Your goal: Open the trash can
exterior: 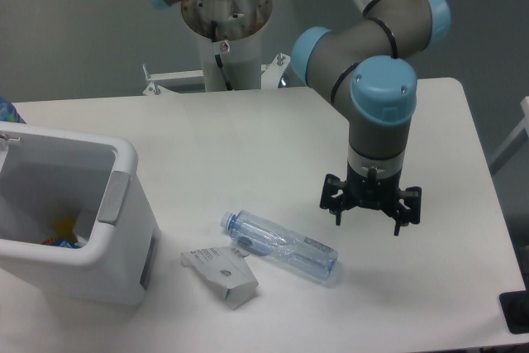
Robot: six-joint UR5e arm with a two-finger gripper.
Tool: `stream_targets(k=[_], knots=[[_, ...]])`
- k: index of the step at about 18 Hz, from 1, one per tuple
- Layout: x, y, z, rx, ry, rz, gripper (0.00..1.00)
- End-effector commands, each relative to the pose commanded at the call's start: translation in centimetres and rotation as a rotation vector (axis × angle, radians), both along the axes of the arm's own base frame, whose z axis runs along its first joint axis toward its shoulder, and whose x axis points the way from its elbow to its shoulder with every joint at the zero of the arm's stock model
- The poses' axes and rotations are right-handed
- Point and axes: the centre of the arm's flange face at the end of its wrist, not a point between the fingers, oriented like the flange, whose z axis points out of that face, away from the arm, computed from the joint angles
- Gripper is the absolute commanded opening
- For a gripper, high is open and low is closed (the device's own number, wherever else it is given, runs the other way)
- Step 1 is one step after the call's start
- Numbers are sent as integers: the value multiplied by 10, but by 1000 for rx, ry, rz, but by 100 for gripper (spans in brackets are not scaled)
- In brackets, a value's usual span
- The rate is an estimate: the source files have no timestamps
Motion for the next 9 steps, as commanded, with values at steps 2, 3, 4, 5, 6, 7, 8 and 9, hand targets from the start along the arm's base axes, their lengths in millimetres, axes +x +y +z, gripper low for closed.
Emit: stream_targets(k=[2, 3, 4, 5, 6, 7, 8, 9], knots=[[4, -4, -10, -13, -9, 3, 100], [6, -4, -14, -24, -7, 3, 100], [5, -5, -16, -35, -4, 5, 100], [6, -5, -16, -41, 1, 5, 100], [6, -4, -15, -40, 2, 4, 100], [6, -4, -15, -41, 1, 2, 100], [7, -4, -16, -41, 1, 4, 100], [6, -4, -16, -42, 1, 6, 100]])
